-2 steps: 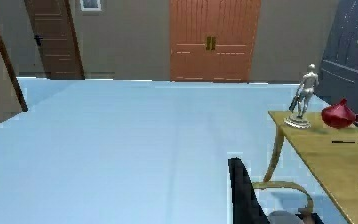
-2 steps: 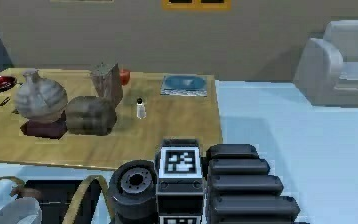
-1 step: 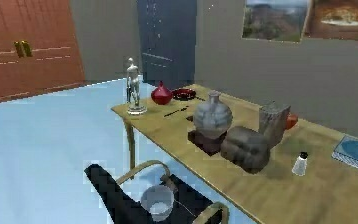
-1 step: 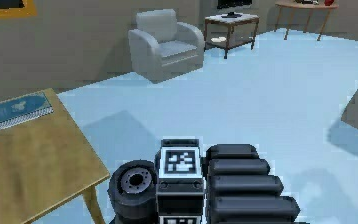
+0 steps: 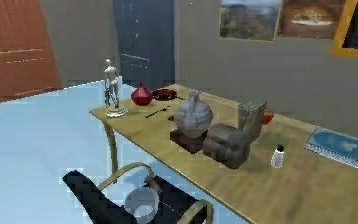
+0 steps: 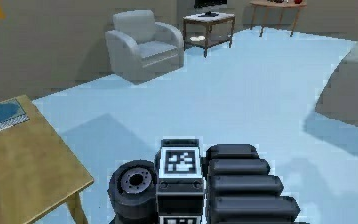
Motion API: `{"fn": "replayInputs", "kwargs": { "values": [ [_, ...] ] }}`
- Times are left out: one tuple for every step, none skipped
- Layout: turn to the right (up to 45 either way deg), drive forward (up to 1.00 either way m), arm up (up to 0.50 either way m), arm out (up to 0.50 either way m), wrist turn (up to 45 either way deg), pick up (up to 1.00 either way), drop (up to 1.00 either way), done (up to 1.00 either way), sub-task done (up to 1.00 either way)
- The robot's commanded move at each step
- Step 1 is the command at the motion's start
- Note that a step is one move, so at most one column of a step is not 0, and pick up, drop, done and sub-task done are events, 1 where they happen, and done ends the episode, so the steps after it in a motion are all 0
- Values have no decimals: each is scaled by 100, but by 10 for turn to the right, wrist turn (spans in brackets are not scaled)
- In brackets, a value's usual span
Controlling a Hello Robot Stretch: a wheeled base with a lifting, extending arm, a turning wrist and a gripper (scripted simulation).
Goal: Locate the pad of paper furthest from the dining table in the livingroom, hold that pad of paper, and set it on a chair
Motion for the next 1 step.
{"fn": "replayInputs", "kwargs": {
  "values": [
    [-420,0,0,0,0,0,0,0,0]
  ]
}}
